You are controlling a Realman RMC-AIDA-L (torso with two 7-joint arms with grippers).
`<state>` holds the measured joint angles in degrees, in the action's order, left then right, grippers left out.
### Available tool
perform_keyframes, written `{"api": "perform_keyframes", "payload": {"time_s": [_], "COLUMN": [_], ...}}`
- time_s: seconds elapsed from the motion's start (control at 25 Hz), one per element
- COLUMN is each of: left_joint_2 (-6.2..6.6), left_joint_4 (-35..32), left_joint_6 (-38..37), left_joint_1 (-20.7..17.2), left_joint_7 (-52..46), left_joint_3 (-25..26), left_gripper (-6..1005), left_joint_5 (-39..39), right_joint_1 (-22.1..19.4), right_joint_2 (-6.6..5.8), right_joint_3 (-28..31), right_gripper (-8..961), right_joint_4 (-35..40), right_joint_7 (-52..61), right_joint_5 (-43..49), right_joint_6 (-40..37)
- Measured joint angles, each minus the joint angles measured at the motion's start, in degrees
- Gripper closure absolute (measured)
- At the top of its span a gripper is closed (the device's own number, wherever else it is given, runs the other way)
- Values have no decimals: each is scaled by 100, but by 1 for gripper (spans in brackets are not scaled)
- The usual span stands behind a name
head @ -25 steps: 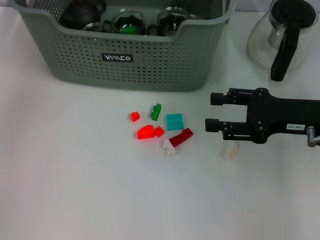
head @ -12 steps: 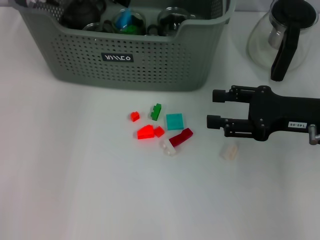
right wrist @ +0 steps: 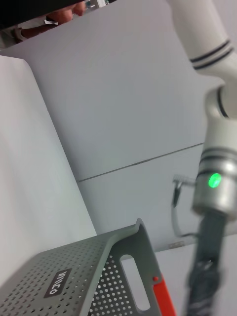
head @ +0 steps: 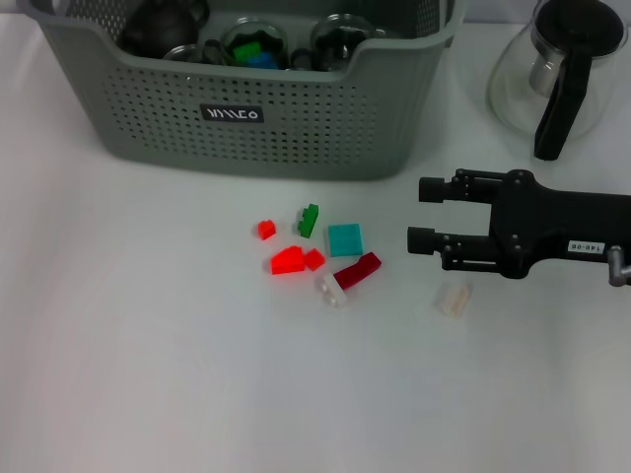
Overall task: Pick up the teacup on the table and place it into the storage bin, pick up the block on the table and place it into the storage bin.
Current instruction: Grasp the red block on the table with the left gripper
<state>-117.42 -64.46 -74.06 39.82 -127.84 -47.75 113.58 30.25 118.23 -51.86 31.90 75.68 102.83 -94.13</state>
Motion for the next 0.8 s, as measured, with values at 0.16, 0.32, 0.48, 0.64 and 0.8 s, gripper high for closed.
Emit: {"api": "perform_keyframes", "payload": {"time_s": [0.16, 0.32, 0.48, 0.64, 0.8], "left_joint_2": [186, 431, 681, 628, 472], "left_joint_4": [690, 1536, 1526, 820, 50], "left_joint_6": [-1451, -2880, -3825, -4081, -4094], "left_joint_1": [-195, -240, -429, -667, -772], "left_joint_7": [831, 1204, 1544, 1740, 1799], "left_joint_3": [832, 1512, 1382, 1153, 598], "left_gripper": [336, 337, 336, 337, 338], "left_joint_5": [-2149, -2892, -2358, -1279, -155], "right_joint_1": [22, 30, 24, 27, 48], "right_joint_2": [8, 15, 15, 13, 5], "right_joint_3": [0, 0, 47, 85, 89], "right_gripper": [212, 212, 212, 212, 211], "right_joint_4": [0, 0, 1, 0, 1], "right_joint_7": [0, 0, 0, 0, 14], "right_joint_5": [0, 0, 0, 2, 16], "right_joint_6": [0, 5, 6, 2, 3]}}
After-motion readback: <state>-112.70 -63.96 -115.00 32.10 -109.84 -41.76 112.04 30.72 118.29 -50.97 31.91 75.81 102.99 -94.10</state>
